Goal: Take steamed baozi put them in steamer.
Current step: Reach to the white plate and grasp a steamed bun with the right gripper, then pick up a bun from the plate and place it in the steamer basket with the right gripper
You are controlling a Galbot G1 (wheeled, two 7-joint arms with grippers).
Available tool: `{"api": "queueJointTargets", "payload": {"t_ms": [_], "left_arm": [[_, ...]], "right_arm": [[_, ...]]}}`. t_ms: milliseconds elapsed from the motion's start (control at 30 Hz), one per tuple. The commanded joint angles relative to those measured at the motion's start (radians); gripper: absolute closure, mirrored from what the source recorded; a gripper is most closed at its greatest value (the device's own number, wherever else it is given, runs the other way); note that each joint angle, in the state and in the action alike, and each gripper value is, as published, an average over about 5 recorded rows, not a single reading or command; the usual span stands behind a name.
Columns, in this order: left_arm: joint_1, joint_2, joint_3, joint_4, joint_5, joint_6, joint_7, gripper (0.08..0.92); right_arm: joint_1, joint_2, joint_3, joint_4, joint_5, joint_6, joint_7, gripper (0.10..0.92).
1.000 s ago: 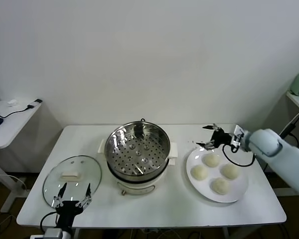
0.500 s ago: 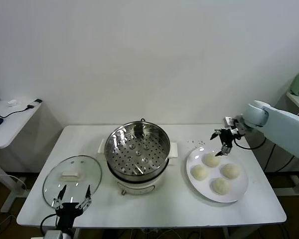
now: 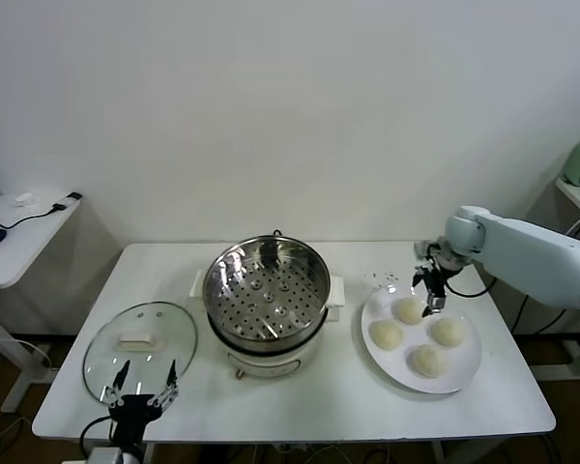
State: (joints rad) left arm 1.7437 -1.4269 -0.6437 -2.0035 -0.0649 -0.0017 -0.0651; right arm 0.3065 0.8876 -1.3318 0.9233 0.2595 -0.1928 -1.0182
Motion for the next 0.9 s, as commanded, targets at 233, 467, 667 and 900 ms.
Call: {"api": "queueJointTargets", "payload": {"t_ms": [233,467,667,900], "left_arm": [[-0.001,-0.001,0.001,0.007,0.002,-0.004,-0.004,0.177],[0.0,-0.001,0.0,0.008,0.002,-0.004,-0.007,0.177],[0.001,-0.004,0.002,0.004,0.004,-0.002,-0.007,0.177],[0.006,-0.006,0.004,-0.002,0.008,-0.002,-0.007,0.177]], "right_arm": [[-0.081,0.051,0.052,-0.073,-0.027,-0.026,0.03,0.203],[-0.098,0.064,0.075,-0.096,-0.032,-0.024,0.034,0.314],[-0.094,0.062,0.079,-0.089,-0.045,-0.024,0.026,0.472],[0.007,0.034,0.023,-0.021,0.0,-0.023,0.01,0.524]]}}
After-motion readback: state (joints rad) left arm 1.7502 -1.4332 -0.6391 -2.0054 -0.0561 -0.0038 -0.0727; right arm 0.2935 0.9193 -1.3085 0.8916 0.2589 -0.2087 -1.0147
